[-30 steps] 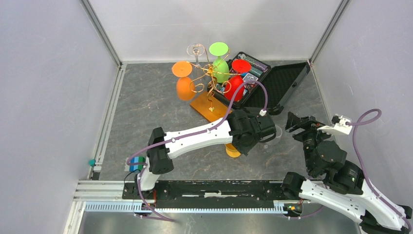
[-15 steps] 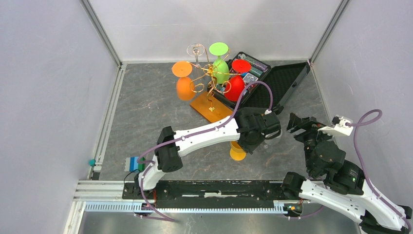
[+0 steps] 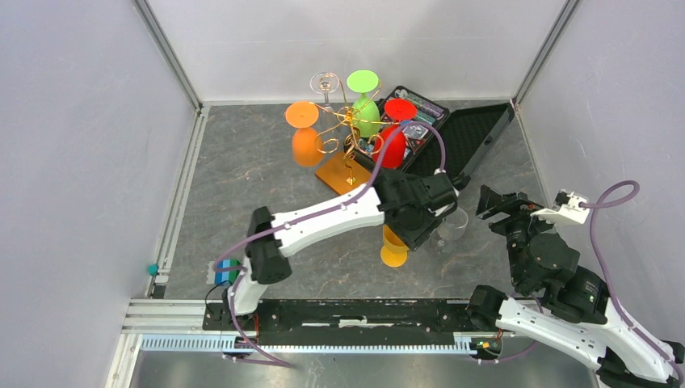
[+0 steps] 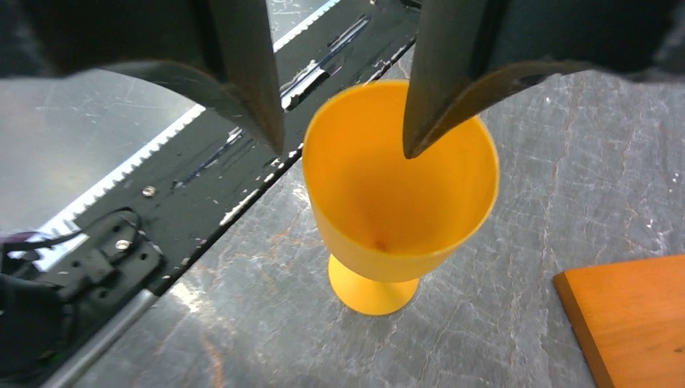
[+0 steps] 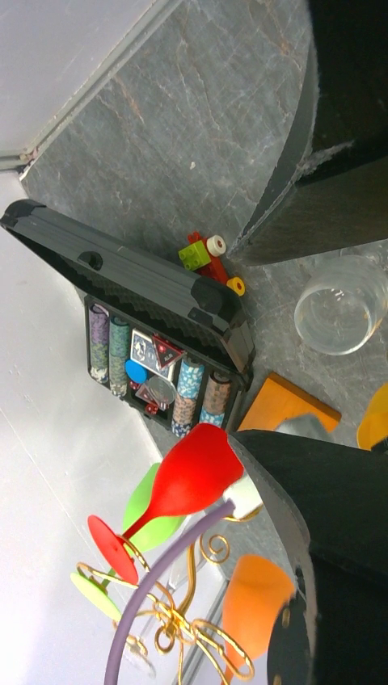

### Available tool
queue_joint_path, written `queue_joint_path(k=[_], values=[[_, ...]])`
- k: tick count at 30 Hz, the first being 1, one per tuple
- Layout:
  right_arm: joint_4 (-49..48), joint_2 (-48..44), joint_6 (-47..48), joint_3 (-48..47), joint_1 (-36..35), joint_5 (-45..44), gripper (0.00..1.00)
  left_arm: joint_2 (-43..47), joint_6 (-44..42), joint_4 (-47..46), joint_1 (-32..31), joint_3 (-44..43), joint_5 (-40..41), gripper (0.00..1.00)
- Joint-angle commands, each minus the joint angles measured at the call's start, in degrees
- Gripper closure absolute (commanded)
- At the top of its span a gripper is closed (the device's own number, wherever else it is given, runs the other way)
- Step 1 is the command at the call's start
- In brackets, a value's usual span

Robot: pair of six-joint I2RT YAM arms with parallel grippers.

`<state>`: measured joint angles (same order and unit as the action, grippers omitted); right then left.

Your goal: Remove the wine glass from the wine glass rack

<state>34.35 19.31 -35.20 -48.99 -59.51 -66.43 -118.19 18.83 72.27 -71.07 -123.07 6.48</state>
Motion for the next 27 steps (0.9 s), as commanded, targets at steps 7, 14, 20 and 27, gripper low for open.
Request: queue_joint_path(k=[7,14,20,27], values=[[-7.6,4.7,-0.7,-2.0,0.0,6.4,0.15,26.9,-6.1,-20.6,6.7,19.4,-11.6,0.23],[-15.9,14.8,3.4,-6.5,0.0,16.8,0.02,43.5,-6.8,-32.5,14.9,32.9,-10.3,0.00],[-22.0,26.8,8.2,-16.2,0.6,24.0,0.02,54.1,-8.1,-41.3,19.0,40.8,-2.3,0.00],[-22.2,40.4,4.8,-26.7,22.0,50.9,0.02,58.6,-9.0,-41.7,21.9,43.3,2.3,0.00]])
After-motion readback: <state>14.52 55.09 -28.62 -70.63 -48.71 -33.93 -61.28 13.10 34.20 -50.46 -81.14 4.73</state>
